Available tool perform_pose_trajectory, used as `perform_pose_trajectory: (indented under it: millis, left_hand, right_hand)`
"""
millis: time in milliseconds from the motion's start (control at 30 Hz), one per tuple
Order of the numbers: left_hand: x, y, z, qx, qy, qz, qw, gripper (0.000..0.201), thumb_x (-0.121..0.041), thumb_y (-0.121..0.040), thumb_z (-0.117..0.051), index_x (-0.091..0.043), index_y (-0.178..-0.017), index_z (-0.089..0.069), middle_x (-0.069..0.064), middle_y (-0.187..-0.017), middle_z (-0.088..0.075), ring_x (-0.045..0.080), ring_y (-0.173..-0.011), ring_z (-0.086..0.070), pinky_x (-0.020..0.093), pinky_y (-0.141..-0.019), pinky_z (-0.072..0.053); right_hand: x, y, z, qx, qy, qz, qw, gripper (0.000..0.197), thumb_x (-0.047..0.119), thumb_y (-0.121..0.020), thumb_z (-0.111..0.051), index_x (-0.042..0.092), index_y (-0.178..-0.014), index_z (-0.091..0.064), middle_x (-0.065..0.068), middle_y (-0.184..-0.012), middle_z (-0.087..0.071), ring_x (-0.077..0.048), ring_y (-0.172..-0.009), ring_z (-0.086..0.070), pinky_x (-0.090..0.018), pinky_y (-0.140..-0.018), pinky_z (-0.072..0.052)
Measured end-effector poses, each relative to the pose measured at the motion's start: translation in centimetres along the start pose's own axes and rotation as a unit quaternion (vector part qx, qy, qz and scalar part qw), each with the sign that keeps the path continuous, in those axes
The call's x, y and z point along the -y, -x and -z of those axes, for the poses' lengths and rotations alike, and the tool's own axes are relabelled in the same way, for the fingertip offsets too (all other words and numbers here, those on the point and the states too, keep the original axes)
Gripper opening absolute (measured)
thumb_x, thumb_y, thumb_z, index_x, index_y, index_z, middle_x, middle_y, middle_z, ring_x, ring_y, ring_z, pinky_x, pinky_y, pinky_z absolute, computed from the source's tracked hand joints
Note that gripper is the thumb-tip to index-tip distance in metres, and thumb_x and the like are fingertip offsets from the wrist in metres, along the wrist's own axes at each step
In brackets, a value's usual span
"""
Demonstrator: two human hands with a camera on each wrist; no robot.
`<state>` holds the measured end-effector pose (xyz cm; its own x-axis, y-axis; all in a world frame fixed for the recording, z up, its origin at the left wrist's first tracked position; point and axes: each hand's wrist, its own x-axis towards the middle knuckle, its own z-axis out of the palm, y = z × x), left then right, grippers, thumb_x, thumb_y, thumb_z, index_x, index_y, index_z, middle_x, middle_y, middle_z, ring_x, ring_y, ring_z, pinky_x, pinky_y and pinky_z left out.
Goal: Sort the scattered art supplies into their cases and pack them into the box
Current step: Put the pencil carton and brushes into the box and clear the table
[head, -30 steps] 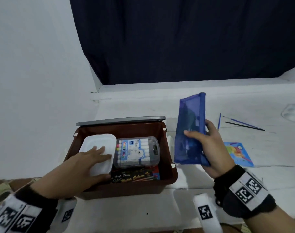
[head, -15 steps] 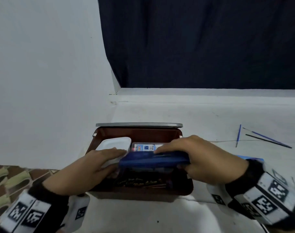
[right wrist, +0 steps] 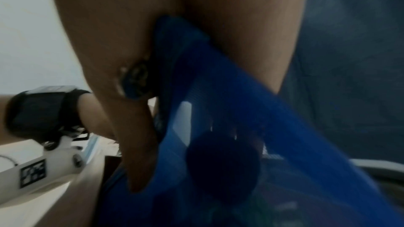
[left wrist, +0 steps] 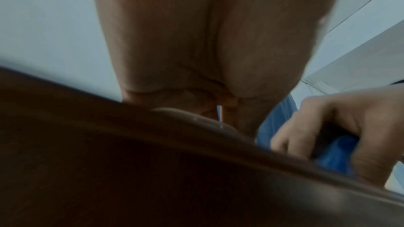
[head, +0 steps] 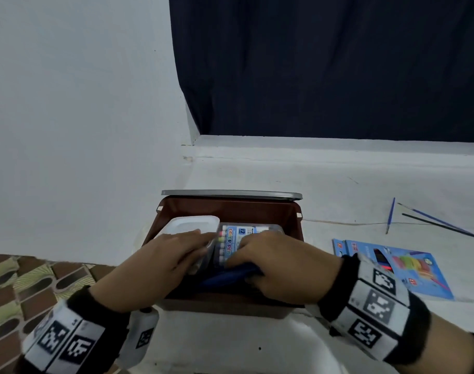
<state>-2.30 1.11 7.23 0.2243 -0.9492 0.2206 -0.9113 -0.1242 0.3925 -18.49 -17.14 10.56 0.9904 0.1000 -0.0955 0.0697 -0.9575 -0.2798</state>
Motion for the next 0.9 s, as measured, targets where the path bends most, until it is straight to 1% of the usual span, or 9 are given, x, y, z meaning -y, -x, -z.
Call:
perform_pose_trajectory:
  millis: [133,200,267,333,400,533,667,800,900]
  left_hand:
    - [-0.1,0.4,-1.1,-0.007,-0.035,0.001,0.999,0.057,-0.065,-0.099,-0.016,-0.035,-0.129,-0.054,-0.001,-0.119,-0.071,0.010,-0.108,-0.061,0.018,-0.089,-0.046]
    - [-0.1,0.8,-1.4,0.012,-0.041,0.040,0.998,0.078,-0.077,-0.090,-0.007,-0.037,-0.137,-0.054,-0.003,-0.137,-0.062,0.011,-0.127,-0.054,0.019,-0.103,-0.035]
    - [0.4,1.3,-2.0,0.042,-0.037,0.069,0.996,0.091,-0.085,-0.080,-0.001,-0.039,-0.143,-0.047,-0.010,-0.148,-0.049,-0.002,-0.140,-0.035,0.017,-0.111,-0.020]
    - [0.9,1.6,-2.7,0.048,-0.026,0.077,0.996,0.080,-0.082,-0.084,-0.011,-0.042,-0.144,-0.045,-0.012,-0.149,-0.047,-0.009,-0.141,-0.026,0.023,-0.119,-0.022]
    - [1.2,1.9,-3.2,0.021,-0.007,0.086,0.996,0.058,-0.062,-0.094,-0.024,-0.040,-0.140,-0.051,-0.011,-0.145,-0.053,-0.004,-0.141,-0.032,0.032,-0.118,-0.034]
    - [0.5,2.1,-3.3,-0.015,-0.010,0.071,0.997,0.054,-0.055,-0.097,-0.025,-0.034,-0.134,-0.059,-0.018,-0.135,-0.060,-0.012,-0.136,-0.030,0.019,-0.112,-0.032]
    - [-0.2,2.1,-3.5,-0.006,-0.045,0.066,0.997,0.056,-0.060,-0.098,-0.022,-0.035,-0.135,-0.056,-0.019,-0.138,-0.058,-0.003,-0.137,-0.034,0.026,-0.110,-0.033]
    - [-0.5,2.1,-3.2,-0.009,-0.054,0.073,0.996,0.059,-0.065,-0.097,-0.020,-0.038,-0.133,-0.057,-0.019,-0.134,-0.061,0.004,-0.137,-0.043,0.027,-0.107,-0.036]
    - [-0.4,2.0,-3.0,0.002,-0.056,0.081,0.995,0.060,-0.067,-0.095,-0.019,-0.040,-0.135,-0.055,-0.021,-0.135,-0.060,0.001,-0.138,-0.039,0.022,-0.107,-0.032]
  right_hand:
    - [0.0,0.2,-0.3,0.022,0.048,0.017,0.998,0.033,0.037,-0.097,-0.051,0.036,-0.129,-0.060,0.003,-0.119,-0.058,-0.018,-0.108,-0.056,-0.037,-0.084,-0.050]
    - [-1.1,1.2,-0.3,0.054,0.044,0.000,0.998,0.032,0.039,-0.098,-0.046,0.038,-0.126,-0.061,0.009,-0.117,-0.062,-0.015,-0.107,-0.058,-0.037,-0.087,-0.050]
    - [-1.9,2.3,-0.4,0.087,-0.003,-0.013,0.996,0.033,0.040,-0.100,-0.043,0.037,-0.129,-0.059,0.013,-0.119,-0.065,-0.009,-0.106,-0.059,-0.035,-0.092,-0.050]
    - [-2.4,3.0,-0.9,0.105,-0.031,-0.020,0.994,0.039,0.048,-0.102,-0.033,0.032,-0.129,-0.055,0.011,-0.115,-0.067,-0.007,-0.102,-0.061,-0.035,-0.092,-0.050]
    - [-2.3,3.4,-1.5,0.129,-0.033,-0.020,0.991,0.055,0.059,-0.101,-0.018,0.024,-0.120,-0.056,0.008,-0.109,-0.067,-0.009,-0.098,-0.060,-0.032,-0.096,-0.044]
    - [-1.4,3.0,-2.4,0.146,0.022,-0.030,0.989,0.064,0.062,-0.098,-0.004,0.035,-0.121,-0.056,0.015,-0.122,-0.063,-0.005,-0.111,-0.053,-0.030,-0.100,-0.025]
    - [-1.5,1.7,-3.6,0.126,0.061,-0.030,0.990,0.086,0.070,-0.089,0.010,0.032,-0.121,-0.060,0.011,-0.115,-0.065,-0.012,-0.107,-0.057,-0.035,-0.097,-0.037]
    - [-2.2,1.4,-3.3,0.028,0.004,-0.062,0.998,0.059,0.063,-0.097,-0.013,0.027,-0.106,-0.059,0.007,-0.099,-0.064,-0.015,-0.089,-0.060,-0.040,-0.082,-0.051]
    - [-3.1,1.5,-1.9,0.046,-0.013,-0.053,0.997,0.033,0.048,-0.100,-0.040,0.026,-0.100,-0.064,0.007,-0.094,-0.067,-0.011,-0.082,-0.059,-0.037,-0.078,-0.052]
